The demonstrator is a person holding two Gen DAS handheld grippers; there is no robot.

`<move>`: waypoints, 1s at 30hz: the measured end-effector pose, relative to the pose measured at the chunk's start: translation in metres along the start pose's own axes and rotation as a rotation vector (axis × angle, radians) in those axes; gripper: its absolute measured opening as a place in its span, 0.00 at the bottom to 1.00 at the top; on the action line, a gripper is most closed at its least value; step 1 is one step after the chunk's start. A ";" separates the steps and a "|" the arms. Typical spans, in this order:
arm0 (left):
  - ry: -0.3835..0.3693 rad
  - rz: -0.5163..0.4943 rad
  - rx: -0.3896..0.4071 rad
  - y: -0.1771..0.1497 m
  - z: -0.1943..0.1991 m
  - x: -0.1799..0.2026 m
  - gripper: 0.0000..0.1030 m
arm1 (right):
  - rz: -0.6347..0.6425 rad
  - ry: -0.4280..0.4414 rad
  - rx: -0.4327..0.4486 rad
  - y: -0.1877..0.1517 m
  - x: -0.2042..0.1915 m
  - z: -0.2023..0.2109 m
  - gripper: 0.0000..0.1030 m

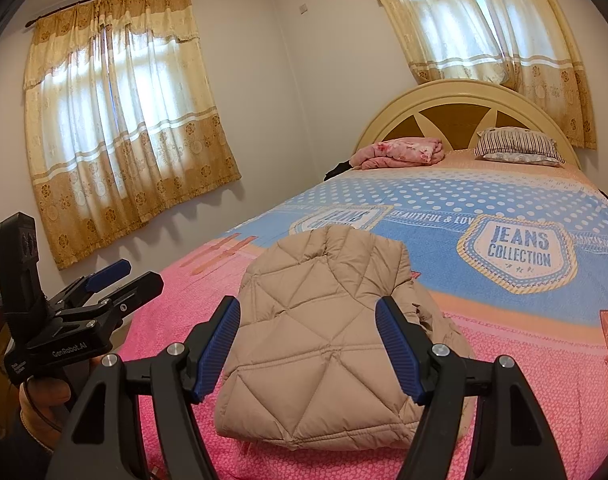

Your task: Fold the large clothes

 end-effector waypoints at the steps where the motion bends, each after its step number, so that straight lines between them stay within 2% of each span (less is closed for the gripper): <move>1: 0.000 -0.001 -0.001 0.000 0.000 0.000 1.00 | 0.000 0.000 0.000 0.000 0.000 0.000 0.69; 14: 0.004 -0.045 0.033 0.007 0.009 0.007 1.00 | 0.008 0.002 0.023 0.003 -0.004 0.009 0.69; 30: 0.011 -0.041 0.017 0.008 0.007 0.002 1.00 | 0.016 0.010 0.036 0.006 -0.008 0.014 0.69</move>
Point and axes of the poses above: each gripper's, at about its wrist camera, not at the fingertips, and z roughly against the way its jaws point, x to its right, y to its top, the point moved 9 cm from there along -z, roughly the way its jaws point, and after that the axes turned 3 degrees about -x, right-handed, at the moved point
